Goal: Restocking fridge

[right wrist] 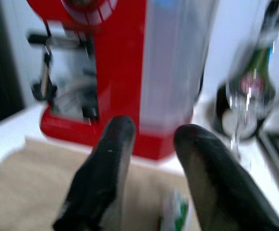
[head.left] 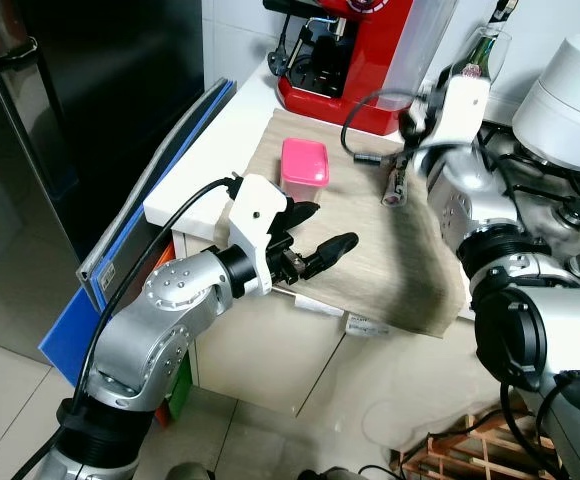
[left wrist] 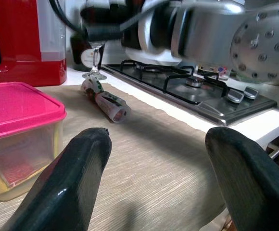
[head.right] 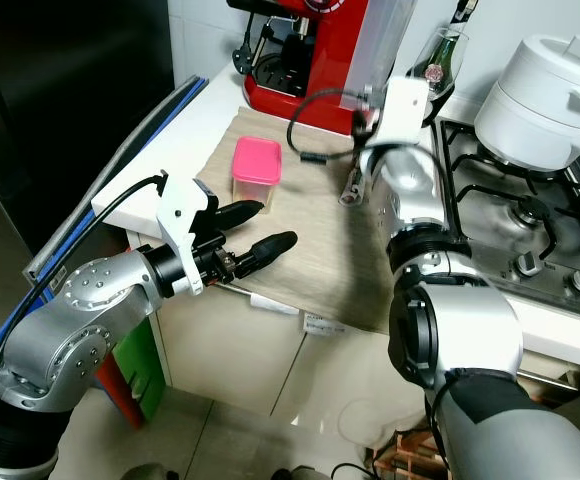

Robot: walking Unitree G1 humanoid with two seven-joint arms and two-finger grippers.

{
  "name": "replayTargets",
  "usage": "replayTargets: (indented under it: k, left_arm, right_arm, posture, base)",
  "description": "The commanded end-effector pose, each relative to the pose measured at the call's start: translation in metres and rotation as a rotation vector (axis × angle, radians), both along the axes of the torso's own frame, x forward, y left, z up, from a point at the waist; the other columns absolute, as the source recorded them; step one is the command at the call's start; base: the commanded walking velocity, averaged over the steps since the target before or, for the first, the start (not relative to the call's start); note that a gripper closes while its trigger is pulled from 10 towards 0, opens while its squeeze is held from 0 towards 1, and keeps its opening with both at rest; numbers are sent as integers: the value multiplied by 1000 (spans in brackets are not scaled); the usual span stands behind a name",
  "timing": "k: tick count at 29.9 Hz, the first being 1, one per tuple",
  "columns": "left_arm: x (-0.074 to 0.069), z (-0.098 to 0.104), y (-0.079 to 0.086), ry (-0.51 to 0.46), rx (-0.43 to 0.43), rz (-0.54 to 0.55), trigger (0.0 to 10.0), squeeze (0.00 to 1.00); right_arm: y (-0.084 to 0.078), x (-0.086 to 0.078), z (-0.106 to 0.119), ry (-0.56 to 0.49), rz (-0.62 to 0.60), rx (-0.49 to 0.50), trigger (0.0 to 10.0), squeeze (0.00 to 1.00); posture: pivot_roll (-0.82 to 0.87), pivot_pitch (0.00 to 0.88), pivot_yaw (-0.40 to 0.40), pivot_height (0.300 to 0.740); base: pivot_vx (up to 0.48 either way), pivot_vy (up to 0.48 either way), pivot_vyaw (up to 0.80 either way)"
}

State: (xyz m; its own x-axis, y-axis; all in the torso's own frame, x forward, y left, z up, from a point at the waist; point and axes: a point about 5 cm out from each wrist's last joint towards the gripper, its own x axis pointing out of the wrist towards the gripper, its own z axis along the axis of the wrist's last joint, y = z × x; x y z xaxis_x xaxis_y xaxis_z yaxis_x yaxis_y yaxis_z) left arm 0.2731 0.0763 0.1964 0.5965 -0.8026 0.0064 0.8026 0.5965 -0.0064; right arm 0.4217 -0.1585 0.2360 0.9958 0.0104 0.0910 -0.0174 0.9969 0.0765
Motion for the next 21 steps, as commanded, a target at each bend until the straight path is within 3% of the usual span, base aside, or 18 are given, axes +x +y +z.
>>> replayTargets:
  k: [1, 10, 12, 15, 21]
  left_arm:
    - [-3, 4, -4, -25, 3, -11, 10000, 0]
    - [-2, 3, -4, -26, 1, -9, 10000, 0]
    - [-2, 3, -5, -26, 3, -11, 10000, 0]
    - [-3, 3, -5, -25, 3, -11, 10000, 0]
    - [-3, 2, -5, -24, 3, -14, 10000, 0]
  right_arm:
    - [-8, 0, 7, -38, -25, -13, 0, 0]
    - [-23, -2, 10, -58, -96, -5, 0, 0]
    - [-39, -4, 7, -48, -182, 40, 0, 0]
    - [-49, -6, 1, -14, -227, 81, 0, 0]
    - [-48, -6, -12, 53, -209, 77, 0, 0]
  posture:
    - [116, 18, -149, 740]
    - [107, 12, -148, 740]
    - [104, 12, -148, 740]
    - [104, 12, -148, 740]
    - [104, 12, -148, 740]
  base:
    - [0, 0, 0]
    - [0, 0, 0]
    - [0, 0, 0]
    - [0, 0, 0]
    - [0, 0, 0]
